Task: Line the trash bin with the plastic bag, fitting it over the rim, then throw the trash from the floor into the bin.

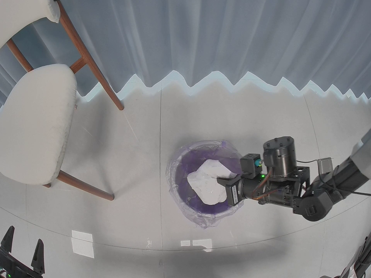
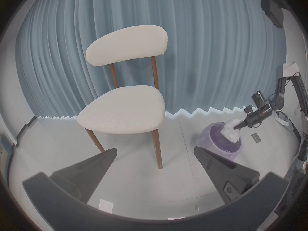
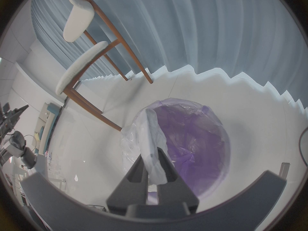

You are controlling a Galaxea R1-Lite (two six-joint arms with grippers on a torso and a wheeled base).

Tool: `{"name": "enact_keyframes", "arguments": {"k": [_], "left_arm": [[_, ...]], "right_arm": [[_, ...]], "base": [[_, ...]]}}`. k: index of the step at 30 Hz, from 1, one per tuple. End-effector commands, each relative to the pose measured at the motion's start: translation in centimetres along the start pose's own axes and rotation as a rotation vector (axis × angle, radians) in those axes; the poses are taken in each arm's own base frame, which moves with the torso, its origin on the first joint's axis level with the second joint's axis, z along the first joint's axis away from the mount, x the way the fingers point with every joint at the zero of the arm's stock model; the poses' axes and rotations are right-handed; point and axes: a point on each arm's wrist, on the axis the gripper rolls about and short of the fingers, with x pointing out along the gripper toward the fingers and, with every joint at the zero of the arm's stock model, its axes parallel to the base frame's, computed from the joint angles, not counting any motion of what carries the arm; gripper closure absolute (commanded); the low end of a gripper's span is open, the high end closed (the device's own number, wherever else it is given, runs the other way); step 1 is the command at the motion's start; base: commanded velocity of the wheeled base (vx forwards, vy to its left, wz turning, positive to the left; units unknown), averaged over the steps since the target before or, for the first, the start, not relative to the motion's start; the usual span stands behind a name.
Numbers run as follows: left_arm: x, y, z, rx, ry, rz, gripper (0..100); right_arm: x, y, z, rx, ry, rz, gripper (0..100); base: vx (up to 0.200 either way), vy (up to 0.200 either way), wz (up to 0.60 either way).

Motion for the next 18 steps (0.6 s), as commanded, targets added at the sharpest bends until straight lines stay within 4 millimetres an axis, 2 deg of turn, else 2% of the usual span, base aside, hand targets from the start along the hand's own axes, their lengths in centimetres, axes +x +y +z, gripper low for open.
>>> {"name": "enact_keyframes", "arguments": {"k": [1,3,7,14,18], "left_arm": [[-0.1,0.2,-0.5,-0.061,-0.016,0.079,0],[-0.1,0.4,-0.5,-0.060,-0.015,0.163,0],[-0.2,0.5,-0.5,-0.062,-0.018,0.191,0],[-0.1,0.0,-0.5,-0.015,-0.013,-0.037,0],[-0.1,-0.1,-0.5,0.031,-0.016,-0.061,0]], "right_arm": [[5.5,-0.5,-1.6,0.012,0.062,-0.041,100],[6.2,-0.8,-1.7,0.015,0.061,-0.055,100],[7.3,-1.3,-1.5,0.020,0.052,-0.070,100],[9.4,-4.0,-2.4,0.055,0.066,-0.145,100],[10.2,-4.6,-3.0,0.061,0.083,-0.167,100]], "base": [[0.000,0.000,0.00],[0.000,0.000,0.00],[0.000,0.000,0.00],[0.000,0.000,0.00],[0.000,0.000,0.00]]}}
